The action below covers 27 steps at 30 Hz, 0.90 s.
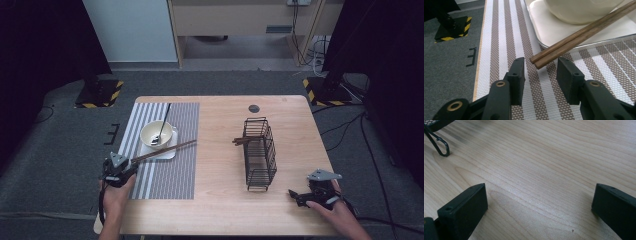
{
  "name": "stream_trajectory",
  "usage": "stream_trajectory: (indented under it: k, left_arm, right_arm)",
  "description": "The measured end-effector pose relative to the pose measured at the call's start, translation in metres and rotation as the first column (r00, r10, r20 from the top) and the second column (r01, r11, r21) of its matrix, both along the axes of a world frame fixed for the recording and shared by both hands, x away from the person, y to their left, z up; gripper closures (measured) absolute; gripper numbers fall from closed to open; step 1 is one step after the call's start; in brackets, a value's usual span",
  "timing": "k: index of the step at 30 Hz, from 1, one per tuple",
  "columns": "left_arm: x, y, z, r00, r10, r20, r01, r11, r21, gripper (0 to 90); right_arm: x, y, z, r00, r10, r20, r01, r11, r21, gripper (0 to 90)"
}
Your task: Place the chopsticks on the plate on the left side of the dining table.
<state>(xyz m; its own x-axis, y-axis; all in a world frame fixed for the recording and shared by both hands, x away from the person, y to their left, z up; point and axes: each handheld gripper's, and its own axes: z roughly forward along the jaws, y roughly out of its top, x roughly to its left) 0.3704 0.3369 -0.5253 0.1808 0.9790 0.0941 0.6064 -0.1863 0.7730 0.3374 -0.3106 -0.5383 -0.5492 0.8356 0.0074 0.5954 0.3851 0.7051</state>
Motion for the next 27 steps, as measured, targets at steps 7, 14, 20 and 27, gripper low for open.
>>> stream_trajectory:
  k: [7,14,20,27]
  left_arm:
    - [0.004,-0.001,0.001,1.0,-0.002,0.0,0.002,1.0,0.009,57.7]
    - [0.006,-0.002,0.002,1.0,-0.005,-0.002,0.005,0.9999,0.017,57.8]
    - [0.009,-0.004,0.004,0.9999,-0.012,-0.005,0.012,0.9995,0.031,57.8]
    - [0.012,-0.004,0.004,0.9998,-0.012,-0.015,0.013,0.9993,0.036,57.7]
  right_arm:
    - [0.0,0.0,0.0,1.0,0.0,0.0,0.0,1.0,0.0,0.2]
    - [0.0,0.0,0.0,1.0,0.0,0.0,0.0,1.0,0.0,0.2]
    - [0.0,0.0,0.0,1.0,0.0,0.0,0.0,1.0,0.0,0.2]
    - [0.0,0.0,0.0,1.0,0.0,0.0,0.0,1.0,0.0,0.2]
